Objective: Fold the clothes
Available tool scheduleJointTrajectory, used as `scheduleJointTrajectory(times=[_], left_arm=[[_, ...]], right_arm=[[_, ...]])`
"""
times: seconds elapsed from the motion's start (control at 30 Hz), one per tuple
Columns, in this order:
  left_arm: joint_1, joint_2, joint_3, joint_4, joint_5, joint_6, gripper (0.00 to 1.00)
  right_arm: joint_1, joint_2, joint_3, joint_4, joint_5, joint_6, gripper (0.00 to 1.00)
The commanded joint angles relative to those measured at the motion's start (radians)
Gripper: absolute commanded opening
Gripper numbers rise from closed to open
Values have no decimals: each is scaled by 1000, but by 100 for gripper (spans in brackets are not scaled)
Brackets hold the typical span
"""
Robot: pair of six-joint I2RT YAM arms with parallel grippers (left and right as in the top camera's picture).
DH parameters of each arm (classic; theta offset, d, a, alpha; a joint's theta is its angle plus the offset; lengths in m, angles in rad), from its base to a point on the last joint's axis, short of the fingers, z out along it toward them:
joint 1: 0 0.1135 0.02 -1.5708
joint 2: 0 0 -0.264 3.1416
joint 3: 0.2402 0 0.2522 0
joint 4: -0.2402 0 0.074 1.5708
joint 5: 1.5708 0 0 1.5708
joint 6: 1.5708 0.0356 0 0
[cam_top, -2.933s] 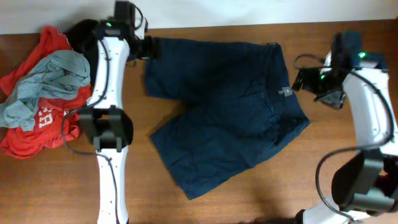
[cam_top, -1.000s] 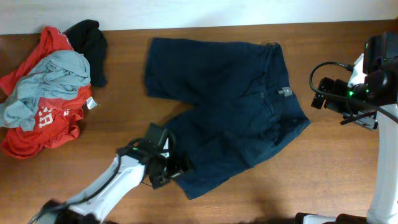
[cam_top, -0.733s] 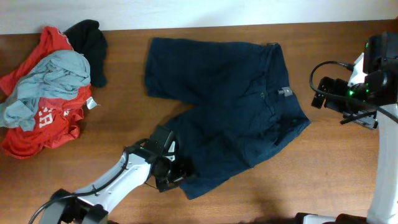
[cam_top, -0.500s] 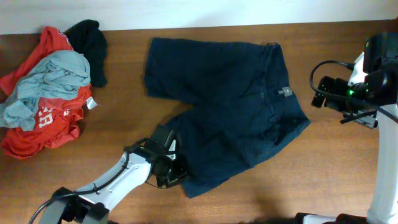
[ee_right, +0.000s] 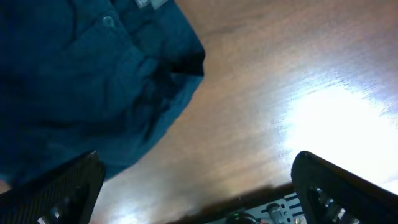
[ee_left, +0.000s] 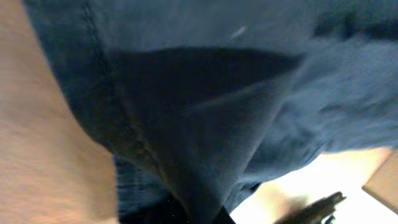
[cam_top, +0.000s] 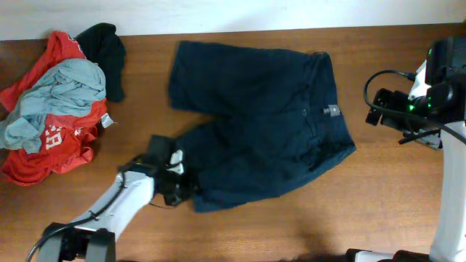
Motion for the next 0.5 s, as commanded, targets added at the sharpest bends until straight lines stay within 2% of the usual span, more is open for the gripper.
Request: scheduleJointTrajectory(times=[0.0, 0.27, 0.4, 0.47], left_arm=[[95, 5, 67, 24, -8, 148, 1], [174, 5, 171, 72, -31, 205, 1], [177, 5, 193, 88, -76, 204, 1], [177, 5, 193, 87, -76, 205, 1]], right_arm=[[1, 0, -50, -2, -9, -6, 99], [1, 0, -242, 28, -76, -22, 99], [1, -4, -389, 114, -175, -70, 100], [1, -4, -447, 167, -232, -107, 97]])
